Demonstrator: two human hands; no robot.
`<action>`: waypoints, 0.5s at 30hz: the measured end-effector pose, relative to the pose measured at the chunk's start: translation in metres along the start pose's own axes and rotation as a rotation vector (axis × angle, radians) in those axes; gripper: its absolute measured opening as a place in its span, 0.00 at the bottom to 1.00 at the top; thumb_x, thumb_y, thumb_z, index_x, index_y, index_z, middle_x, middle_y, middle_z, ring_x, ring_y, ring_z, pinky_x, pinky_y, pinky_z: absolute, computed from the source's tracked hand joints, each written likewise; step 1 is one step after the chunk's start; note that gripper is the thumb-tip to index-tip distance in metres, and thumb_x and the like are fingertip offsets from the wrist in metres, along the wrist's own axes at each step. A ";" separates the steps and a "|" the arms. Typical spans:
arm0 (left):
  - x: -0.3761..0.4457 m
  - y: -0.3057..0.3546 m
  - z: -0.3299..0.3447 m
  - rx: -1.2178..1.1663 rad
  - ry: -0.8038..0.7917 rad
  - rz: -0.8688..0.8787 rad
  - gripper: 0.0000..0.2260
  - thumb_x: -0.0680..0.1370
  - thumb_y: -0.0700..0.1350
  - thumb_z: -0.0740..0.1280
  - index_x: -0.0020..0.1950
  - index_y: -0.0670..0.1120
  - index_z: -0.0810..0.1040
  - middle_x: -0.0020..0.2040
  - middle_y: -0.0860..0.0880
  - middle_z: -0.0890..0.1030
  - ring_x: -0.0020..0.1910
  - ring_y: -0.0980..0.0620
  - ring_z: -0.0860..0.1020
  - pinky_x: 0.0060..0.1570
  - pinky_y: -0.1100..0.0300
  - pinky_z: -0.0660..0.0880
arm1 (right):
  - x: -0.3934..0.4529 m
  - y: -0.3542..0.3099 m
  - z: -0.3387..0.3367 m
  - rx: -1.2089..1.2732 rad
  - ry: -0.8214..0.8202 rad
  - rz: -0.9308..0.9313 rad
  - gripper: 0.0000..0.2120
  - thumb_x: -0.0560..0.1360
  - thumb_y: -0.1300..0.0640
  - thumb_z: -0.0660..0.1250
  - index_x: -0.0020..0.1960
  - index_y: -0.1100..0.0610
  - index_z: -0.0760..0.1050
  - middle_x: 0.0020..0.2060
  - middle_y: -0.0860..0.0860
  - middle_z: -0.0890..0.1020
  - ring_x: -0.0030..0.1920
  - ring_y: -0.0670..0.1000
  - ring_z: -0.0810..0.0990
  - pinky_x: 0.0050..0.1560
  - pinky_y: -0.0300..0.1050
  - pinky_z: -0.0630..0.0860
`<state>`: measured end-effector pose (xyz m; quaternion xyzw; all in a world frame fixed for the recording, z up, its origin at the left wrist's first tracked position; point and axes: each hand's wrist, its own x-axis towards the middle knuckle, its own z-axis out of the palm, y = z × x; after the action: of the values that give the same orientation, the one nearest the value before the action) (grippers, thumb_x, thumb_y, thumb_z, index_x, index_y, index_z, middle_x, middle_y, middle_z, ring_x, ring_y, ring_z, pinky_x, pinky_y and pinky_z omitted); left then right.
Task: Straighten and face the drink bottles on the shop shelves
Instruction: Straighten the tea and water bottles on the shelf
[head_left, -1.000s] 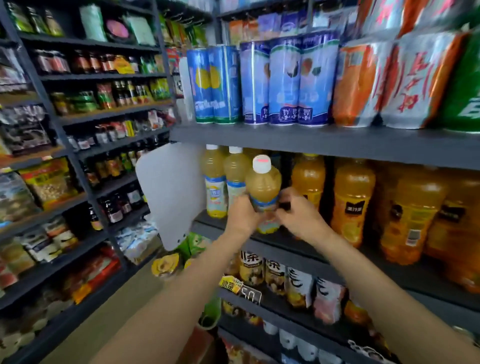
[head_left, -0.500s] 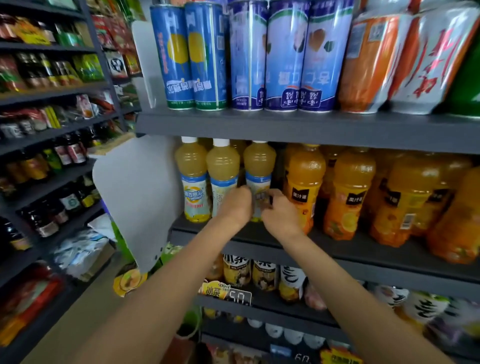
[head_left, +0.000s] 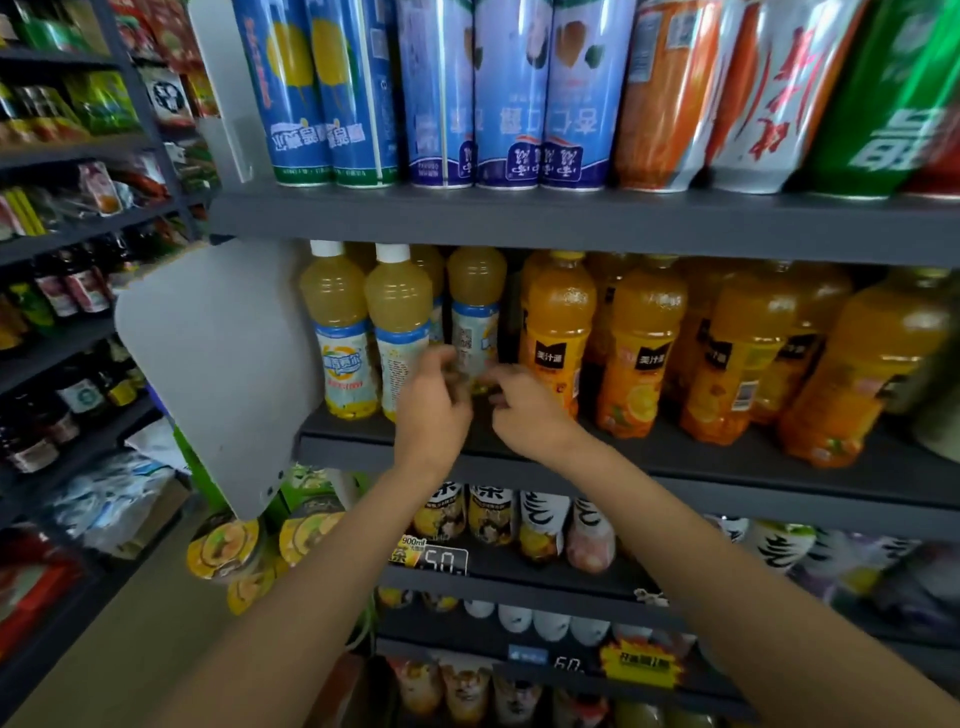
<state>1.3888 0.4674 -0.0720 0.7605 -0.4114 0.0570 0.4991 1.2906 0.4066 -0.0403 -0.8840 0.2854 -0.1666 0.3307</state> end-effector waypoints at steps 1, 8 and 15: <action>-0.005 0.008 -0.002 -0.045 0.090 0.013 0.15 0.74 0.32 0.62 0.61 0.39 0.72 0.55 0.43 0.76 0.51 0.51 0.76 0.53 0.57 0.74 | -0.015 0.002 -0.014 -0.007 -0.047 -0.060 0.22 0.74 0.72 0.56 0.66 0.61 0.70 0.64 0.57 0.70 0.62 0.55 0.74 0.63 0.46 0.72; -0.039 0.122 0.040 -0.244 0.203 0.322 0.13 0.72 0.31 0.59 0.55 0.41 0.71 0.51 0.47 0.70 0.48 0.54 0.71 0.47 0.68 0.69 | -0.110 0.057 -0.166 -0.124 0.014 -0.081 0.13 0.78 0.66 0.58 0.58 0.57 0.75 0.51 0.49 0.80 0.49 0.47 0.80 0.46 0.33 0.73; -0.147 0.292 0.204 -0.309 -0.155 0.567 0.12 0.72 0.33 0.58 0.54 0.40 0.72 0.49 0.50 0.70 0.44 0.51 0.73 0.46 0.57 0.73 | -0.285 0.231 -0.319 -0.310 0.170 0.289 0.12 0.78 0.59 0.62 0.60 0.57 0.75 0.52 0.52 0.79 0.52 0.51 0.78 0.48 0.36 0.69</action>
<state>1.0270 0.3388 -0.0383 0.5332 -0.6471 0.0726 0.5400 0.8226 0.2835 0.0040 -0.8569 0.4582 -0.1456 0.1861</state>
